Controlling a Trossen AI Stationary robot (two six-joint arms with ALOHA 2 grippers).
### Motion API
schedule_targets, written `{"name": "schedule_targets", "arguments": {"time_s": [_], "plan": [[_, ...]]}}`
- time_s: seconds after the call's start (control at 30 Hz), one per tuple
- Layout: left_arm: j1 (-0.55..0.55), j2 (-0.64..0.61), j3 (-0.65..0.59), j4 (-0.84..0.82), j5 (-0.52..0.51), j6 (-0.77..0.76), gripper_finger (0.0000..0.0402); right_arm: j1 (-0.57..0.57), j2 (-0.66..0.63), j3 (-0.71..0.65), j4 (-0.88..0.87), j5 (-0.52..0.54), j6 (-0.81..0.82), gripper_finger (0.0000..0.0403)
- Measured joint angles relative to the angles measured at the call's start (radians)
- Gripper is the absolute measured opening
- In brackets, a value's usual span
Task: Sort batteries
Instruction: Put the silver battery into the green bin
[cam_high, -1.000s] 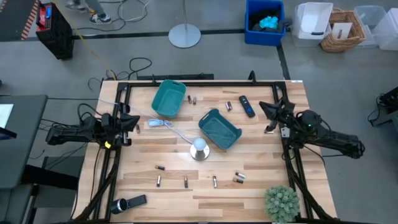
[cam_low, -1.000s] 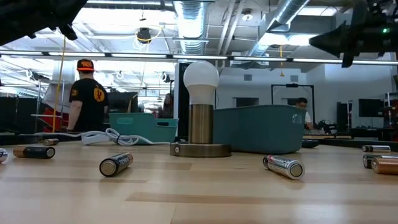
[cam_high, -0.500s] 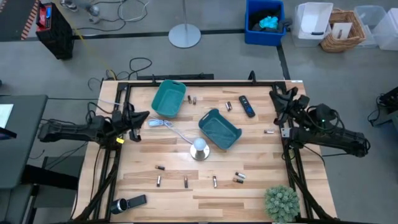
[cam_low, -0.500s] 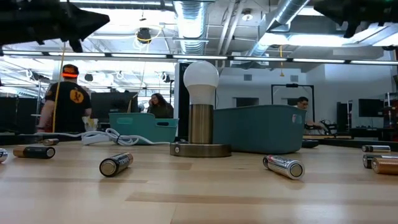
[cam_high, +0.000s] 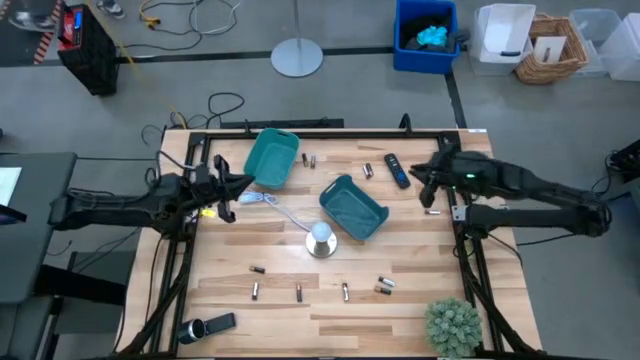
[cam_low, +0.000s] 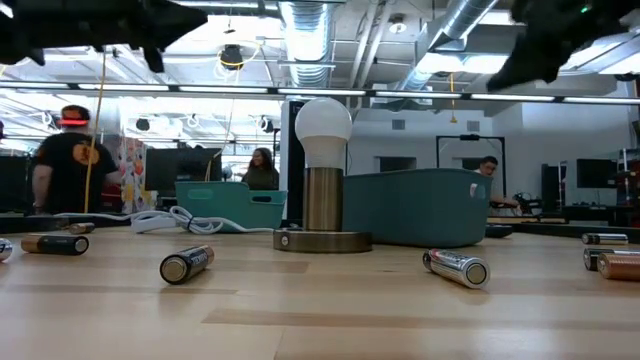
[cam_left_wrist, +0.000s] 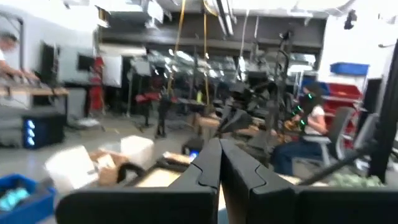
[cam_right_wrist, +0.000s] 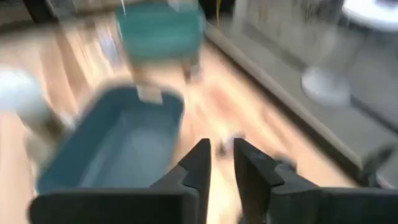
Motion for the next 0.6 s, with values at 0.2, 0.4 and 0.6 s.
{"name": "schedule_targets", "arguments": {"time_s": [0.2, 0.4, 0.6], "plan": [[0.054, 0.13, 0.05, -0.091, 0.063, -0.069, 0.0, 0.024, 0.239, 0.076, -0.246, 0.0, 0.03, 0.0151], [0.082, 0.187, 0.072, -0.063, 0.086, -0.05, 0.0, 0.058, 0.414, 0.08, -0.437, 0.0, 0.111, 0.0198], [0.112, 0.184, 0.071, -0.06, 0.139, -0.045, 0.0033, 0.089, 0.54, 0.078, -0.494, -0.032, 0.148, 0.0237]]}}
